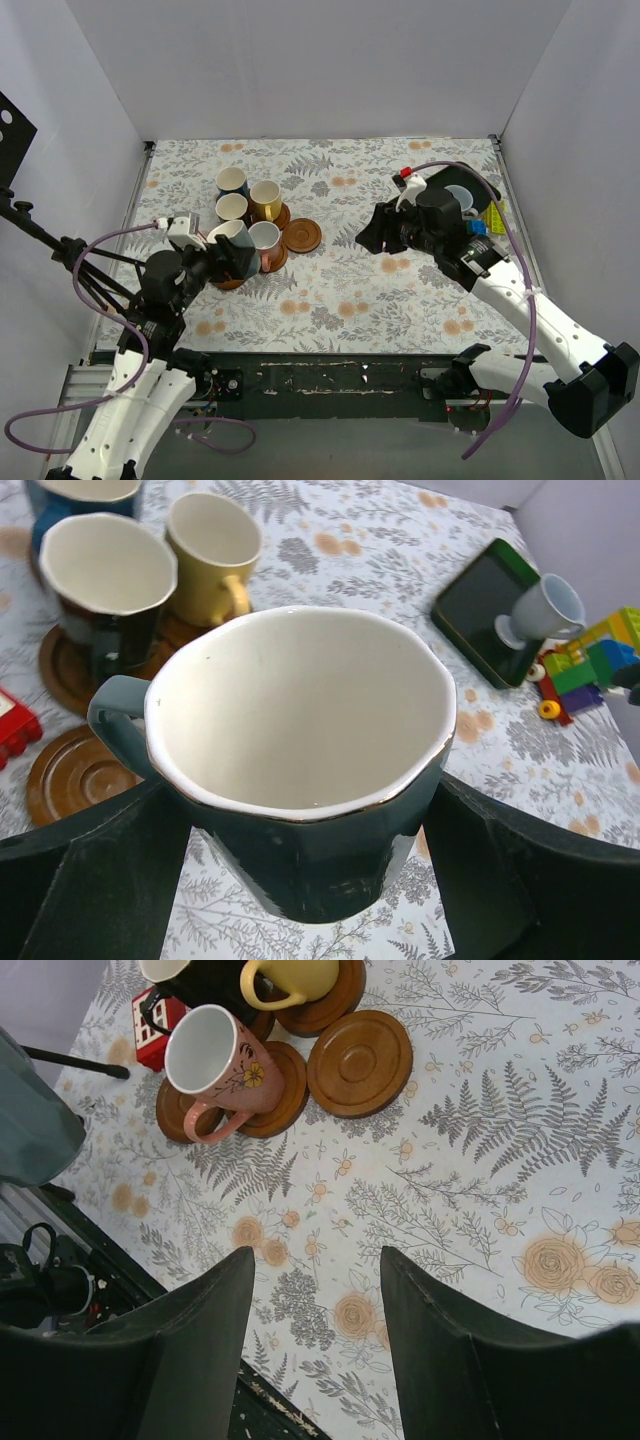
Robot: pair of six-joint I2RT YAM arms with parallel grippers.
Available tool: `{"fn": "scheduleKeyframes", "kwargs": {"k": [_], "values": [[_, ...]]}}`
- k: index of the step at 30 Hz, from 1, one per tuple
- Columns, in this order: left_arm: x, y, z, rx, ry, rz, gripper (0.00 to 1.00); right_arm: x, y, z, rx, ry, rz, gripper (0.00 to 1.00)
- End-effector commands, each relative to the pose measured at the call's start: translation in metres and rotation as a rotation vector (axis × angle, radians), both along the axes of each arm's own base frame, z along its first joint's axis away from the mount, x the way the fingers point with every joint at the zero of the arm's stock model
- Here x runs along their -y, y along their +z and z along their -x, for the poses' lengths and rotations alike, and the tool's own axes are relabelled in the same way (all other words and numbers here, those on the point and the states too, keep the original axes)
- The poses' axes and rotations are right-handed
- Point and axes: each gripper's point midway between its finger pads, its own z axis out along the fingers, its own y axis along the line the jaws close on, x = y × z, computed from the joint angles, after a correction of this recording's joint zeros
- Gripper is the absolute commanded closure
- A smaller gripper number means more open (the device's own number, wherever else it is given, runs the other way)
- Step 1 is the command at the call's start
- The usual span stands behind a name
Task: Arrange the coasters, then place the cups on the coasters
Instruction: Place the cup on the coaster.
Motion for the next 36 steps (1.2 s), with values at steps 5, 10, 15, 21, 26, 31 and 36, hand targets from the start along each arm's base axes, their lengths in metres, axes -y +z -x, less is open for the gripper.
{"fn": "scheduleKeyframes", "kwargs": {"k": [5,10,15,21,26,31,36], "values": [[0.046,0.099,-0.015,0.374,-0.233,0.051,1.0,-0.008,0.054,-0.012,0.008,-0.117,-0.148,0.41],[0.099,0.105,-0.031,0.423,-0.307,0.025,1.0,-0.015,0.069,-0.021,-0.014,-0.134,-0.168,0.41],[0.174,0.087,-0.034,0.467,-0.324,-0.151,1.0,-0.021,0.08,-0.028,-0.031,-0.129,-0.162,0.4],[0.209,0.071,-0.044,0.51,-0.295,-0.163,1.0,-0.009,0.074,-0.024,-0.043,-0.189,-0.155,0.41],[0.216,0.065,-0.045,0.559,-0.189,-0.192,1.0,0.009,0.045,-0.024,-0.058,-0.249,-0.063,0.43],[0.229,0.053,-0.04,0.572,-0.179,-0.22,1.0,0.004,0.027,-0.02,-0.083,-0.217,-0.058,0.44],[0.236,0.045,-0.036,0.567,-0.18,-0.235,1.0,0.006,0.032,-0.023,-0.047,-0.228,-0.075,0.46]]}}
